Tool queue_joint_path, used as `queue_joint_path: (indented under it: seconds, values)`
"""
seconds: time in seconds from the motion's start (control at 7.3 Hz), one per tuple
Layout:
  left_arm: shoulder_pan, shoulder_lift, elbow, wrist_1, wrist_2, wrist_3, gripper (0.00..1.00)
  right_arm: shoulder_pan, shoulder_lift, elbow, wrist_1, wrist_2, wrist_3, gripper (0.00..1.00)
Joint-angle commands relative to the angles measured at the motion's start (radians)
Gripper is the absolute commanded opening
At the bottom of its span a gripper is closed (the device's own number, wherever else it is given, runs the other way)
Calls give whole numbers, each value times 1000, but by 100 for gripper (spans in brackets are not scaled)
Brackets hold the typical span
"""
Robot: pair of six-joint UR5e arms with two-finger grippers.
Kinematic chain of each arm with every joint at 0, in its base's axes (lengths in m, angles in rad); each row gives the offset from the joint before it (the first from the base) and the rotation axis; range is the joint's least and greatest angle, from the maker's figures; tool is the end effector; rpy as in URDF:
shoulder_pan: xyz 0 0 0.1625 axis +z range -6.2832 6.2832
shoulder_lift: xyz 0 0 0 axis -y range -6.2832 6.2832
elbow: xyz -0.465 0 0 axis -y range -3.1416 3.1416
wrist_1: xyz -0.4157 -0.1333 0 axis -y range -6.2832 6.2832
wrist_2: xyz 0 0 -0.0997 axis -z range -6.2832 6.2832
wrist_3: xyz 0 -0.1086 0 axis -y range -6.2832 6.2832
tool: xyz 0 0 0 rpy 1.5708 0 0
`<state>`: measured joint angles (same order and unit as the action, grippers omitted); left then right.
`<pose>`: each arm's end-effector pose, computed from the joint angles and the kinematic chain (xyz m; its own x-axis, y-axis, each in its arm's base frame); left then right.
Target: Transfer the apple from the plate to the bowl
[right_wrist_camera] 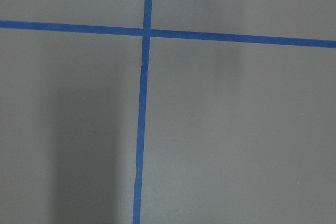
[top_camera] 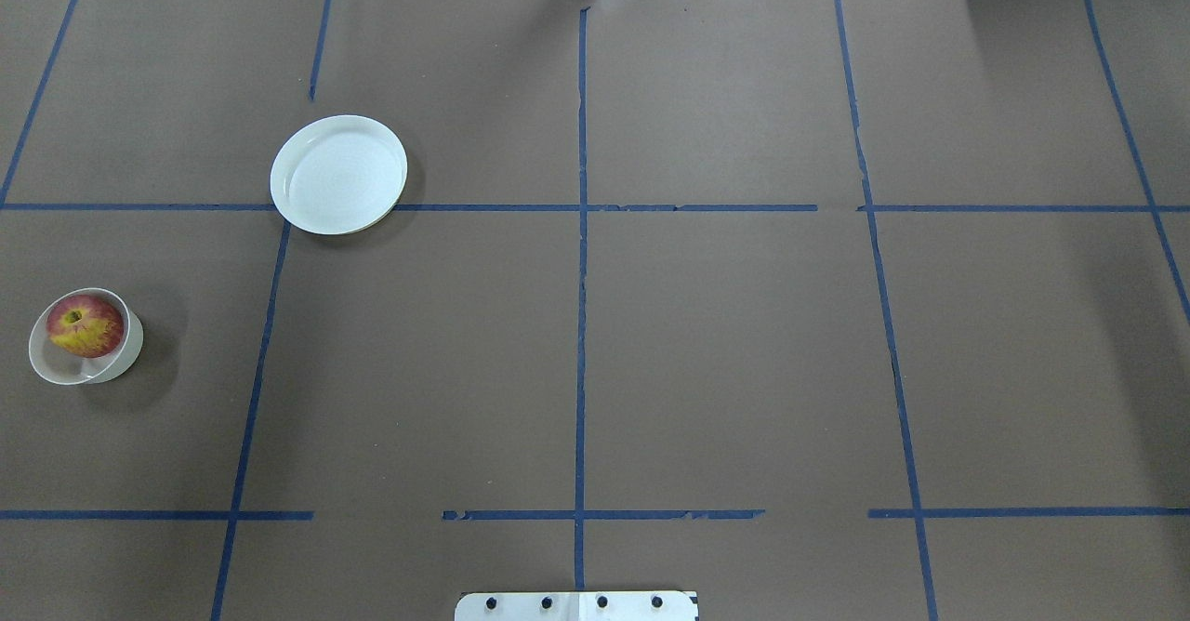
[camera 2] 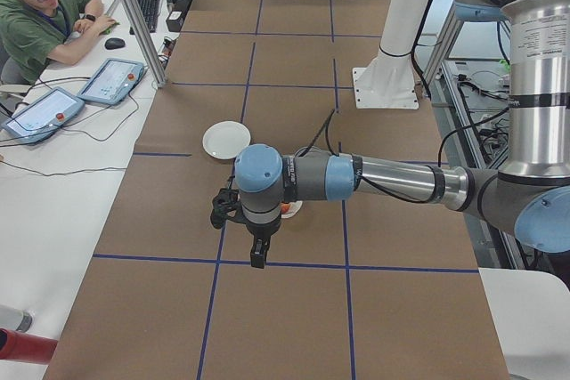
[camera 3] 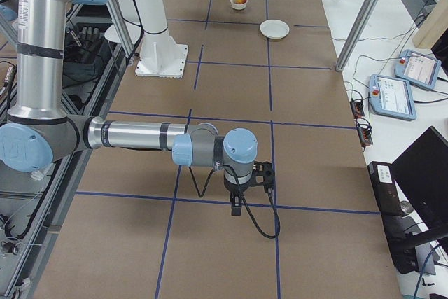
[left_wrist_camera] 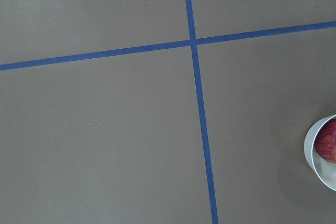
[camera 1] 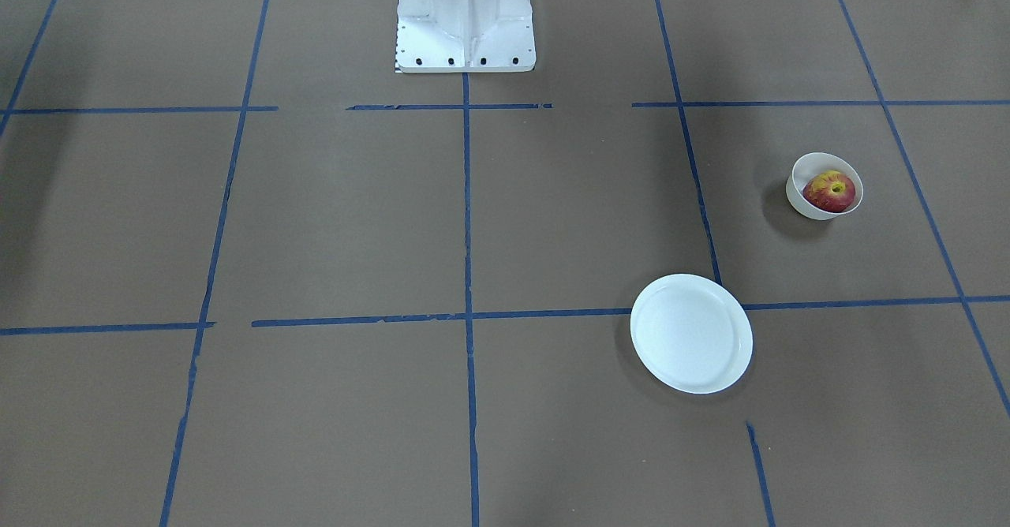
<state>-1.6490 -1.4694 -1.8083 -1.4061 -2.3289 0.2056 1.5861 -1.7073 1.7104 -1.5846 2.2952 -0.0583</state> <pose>-0.0946 -0.4562 0.6504 0.7231 0.1287 -0.6786 -0.0710 0.9911 0.1123 0.0682 -0.4503 0.7043 0.7483 -0.0397 0.6621 0.0283 0.9992 0.0279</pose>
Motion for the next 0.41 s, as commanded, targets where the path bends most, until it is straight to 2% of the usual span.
queue_joint_path:
  seconds: [0.0, 0.27]
  values:
    - [0, -2, 3, 1, 0, 0, 100, 0, 0, 0, 0, 0, 0, 100]
    - [0, -2, 4, 1, 0, 0, 100, 0, 0, 0, 0, 0, 0, 100]
